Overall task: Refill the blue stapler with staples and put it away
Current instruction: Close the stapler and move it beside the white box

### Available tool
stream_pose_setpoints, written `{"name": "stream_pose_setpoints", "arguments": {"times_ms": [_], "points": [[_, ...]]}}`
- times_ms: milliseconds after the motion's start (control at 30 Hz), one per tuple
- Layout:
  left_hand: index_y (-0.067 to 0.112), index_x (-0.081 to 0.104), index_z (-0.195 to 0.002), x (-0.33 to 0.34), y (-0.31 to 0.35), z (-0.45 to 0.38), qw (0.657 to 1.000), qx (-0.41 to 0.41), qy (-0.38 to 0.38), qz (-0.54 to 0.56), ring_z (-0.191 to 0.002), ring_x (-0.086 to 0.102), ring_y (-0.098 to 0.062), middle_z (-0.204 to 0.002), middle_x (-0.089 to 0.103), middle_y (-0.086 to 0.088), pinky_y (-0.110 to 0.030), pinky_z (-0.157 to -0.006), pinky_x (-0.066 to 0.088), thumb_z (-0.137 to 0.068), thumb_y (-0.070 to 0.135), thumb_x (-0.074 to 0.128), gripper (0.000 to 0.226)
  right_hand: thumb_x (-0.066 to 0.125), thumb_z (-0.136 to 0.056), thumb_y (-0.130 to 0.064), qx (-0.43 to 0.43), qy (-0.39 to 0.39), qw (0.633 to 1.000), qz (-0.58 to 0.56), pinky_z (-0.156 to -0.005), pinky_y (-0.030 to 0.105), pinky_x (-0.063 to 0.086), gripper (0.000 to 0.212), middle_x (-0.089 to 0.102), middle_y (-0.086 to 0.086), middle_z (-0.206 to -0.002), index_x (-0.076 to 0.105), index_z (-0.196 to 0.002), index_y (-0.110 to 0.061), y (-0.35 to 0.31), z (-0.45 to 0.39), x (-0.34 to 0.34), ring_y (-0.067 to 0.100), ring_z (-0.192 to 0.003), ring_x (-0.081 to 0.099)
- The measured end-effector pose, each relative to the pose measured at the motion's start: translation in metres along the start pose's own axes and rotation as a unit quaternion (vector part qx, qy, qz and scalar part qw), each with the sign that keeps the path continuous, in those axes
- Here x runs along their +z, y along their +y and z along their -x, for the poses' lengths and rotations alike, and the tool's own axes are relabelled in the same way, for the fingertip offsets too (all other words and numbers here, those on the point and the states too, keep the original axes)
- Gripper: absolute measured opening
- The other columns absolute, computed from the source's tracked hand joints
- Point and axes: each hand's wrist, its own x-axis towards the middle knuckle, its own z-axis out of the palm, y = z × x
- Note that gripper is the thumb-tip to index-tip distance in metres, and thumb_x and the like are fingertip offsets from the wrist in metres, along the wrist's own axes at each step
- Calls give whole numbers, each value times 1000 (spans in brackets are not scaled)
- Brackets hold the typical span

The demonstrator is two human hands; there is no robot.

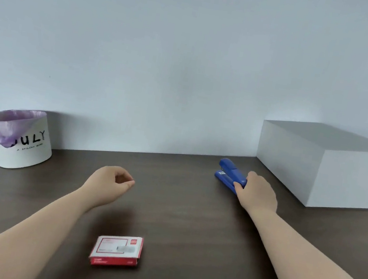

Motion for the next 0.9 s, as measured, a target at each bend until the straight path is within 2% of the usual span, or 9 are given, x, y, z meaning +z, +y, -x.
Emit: {"name": "stream_pose_setpoints", "arguments": {"times_ms": [100,200,267,400,533,633,767,900], "points": [[18,69,-84,30,33,-30,1000,22,-16,-12,-87,62,-15,-87,69,4,-27,-77,44,-82,27,61,13,54,-87,-32,37,24,999,0,-64,34,42,27,57,14,-102,52,-98,-7,19,-21,-1,33,-93,54],[21,68,-85,65,65,-59,998,41,-41,-29,-92,61,-16,-92,69,5,-30,-80,47,-82,30,58,15,53,-88,-31,60,24,998,-7,-62,33,40,29,54,10,-89,51,-101,-5,31,-37,0,29,-78,48],[22,67,-85,87,86,-76,997,51,-50,-34,-94,61,-17,-95,69,4,-33,-84,50,-82,31,56,15,52,-89,-31,61,23,998,-3,-61,32,40,29,51,7,-84,51,-102,-5,37,-48,2,27,-75,48],[19,66,-81,127,120,-98,995,62,-54,-47,-93,62,-22,-95,70,-2,-35,-83,52,-83,30,54,16,50,-89,-28,68,16,998,4,-62,33,43,27,51,6,-83,51,-104,-6,48,-72,5,28,-74,49],[16,64,-85,166,138,-111,994,65,-66,-56,-96,61,-24,-100,70,-5,-34,-83,50,-84,31,54,18,52,-86,-21,94,22,995,-15,-61,32,41,26,53,9,-86,52,-107,-5,56,-99,10,30,-74,49],[17,62,-91,189,146,-118,993,68,-77,-52,-99,59,-24,-104,67,-4,-34,-83,48,-84,32,54,19,51,-88,-18,102,42,993,-32,-62,35,42,25,63,16,-100,48,-109,-3,59,-110,19,33,-79,54],[16,61,-92,207,150,-119,996,65,-54,-38,-100,58,-25,-105,66,-3,-33,-80,46,-85,32,51,19,51,-89,-14,61,83,991,-81,-69,41,45,32,62,22,-107,39,-116,-3,60,-112,24,42,-94,59],[18,60,-89,215,147,-117,998,58,-28,-28,-95,59,-23,-100,66,0,-30,-74,43,-85,33,51,18,47,-91,-18,4,38,998,-48,-76,39,46,29,62,19,-115,45,-117,-5,59,-109,26,39,-104,57]]}}
